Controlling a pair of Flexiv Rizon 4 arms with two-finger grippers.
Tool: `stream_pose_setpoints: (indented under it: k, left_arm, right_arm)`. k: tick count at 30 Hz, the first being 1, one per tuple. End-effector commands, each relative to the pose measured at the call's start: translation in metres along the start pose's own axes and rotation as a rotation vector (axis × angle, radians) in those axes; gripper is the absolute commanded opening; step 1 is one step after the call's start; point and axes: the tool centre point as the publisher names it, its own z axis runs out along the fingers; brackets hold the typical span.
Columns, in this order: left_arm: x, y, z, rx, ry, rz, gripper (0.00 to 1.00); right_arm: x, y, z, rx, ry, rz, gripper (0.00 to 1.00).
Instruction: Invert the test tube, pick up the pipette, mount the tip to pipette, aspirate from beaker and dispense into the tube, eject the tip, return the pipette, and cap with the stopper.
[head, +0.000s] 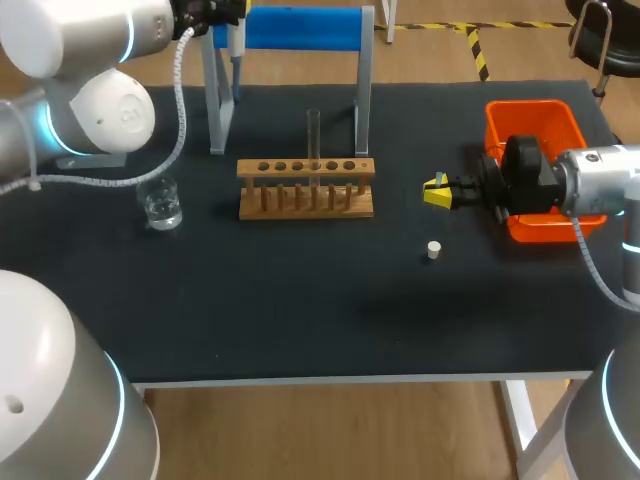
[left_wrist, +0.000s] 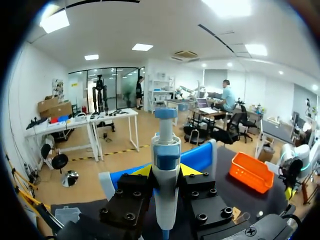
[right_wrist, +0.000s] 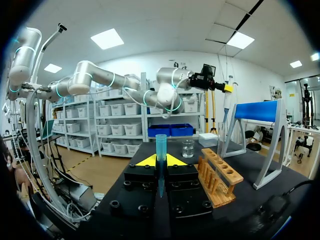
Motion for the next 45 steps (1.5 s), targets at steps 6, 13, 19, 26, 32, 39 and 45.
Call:
stream_pose_setpoints:
  k: [6, 13, 19, 26, 32, 39, 45]
  left_arm:
    - [-0.008, -0.008, -0.027, 0.029, 0.281, 0.035, 0.0]
    - [0.004, -0.017, -0.047, 0.052, 0.401, 0.084, 0.0]
    - [0.03, -0.02, -0.063, 0.063, 0.536, 0.125, 0.0]
    - [0.066, -0.023, -0.084, 0.085, 0.696, 0.158, 0.0]
    - [0.085, -0.022, -0.099, 0.085, 0.793, 0.18, 0.0]
    - [0.096, -0.017, -0.112, 0.083, 0.873, 0.183, 0.0]
    - [0.113, -0.012, -0.118, 0.084, 0.863, 0.184, 0.0]
  right_arm:
    - [0.001, 0.0, 0.0, 0.001, -0.001, -0.001, 0.0]
    - [0.001, 0.0, 0.0, 0.001, -0.001, -0.001, 0.0]
    - [0.001, 0.0, 0.0, 0.001, -0.001, -0.001, 0.0]
    - [0.001, 0.0, 0.0, 0.001, -0.001, -0.001, 0.0]
    - [0.001, 0.0, 0.0, 0.001, -0.001, -0.001, 0.0]
    - [0.001, 0.0, 0.0, 0.001, -0.001, -0.001, 0.0]
    - [0.001, 0.0, 0.0, 0.001, -0.001, -0.001, 0.0]
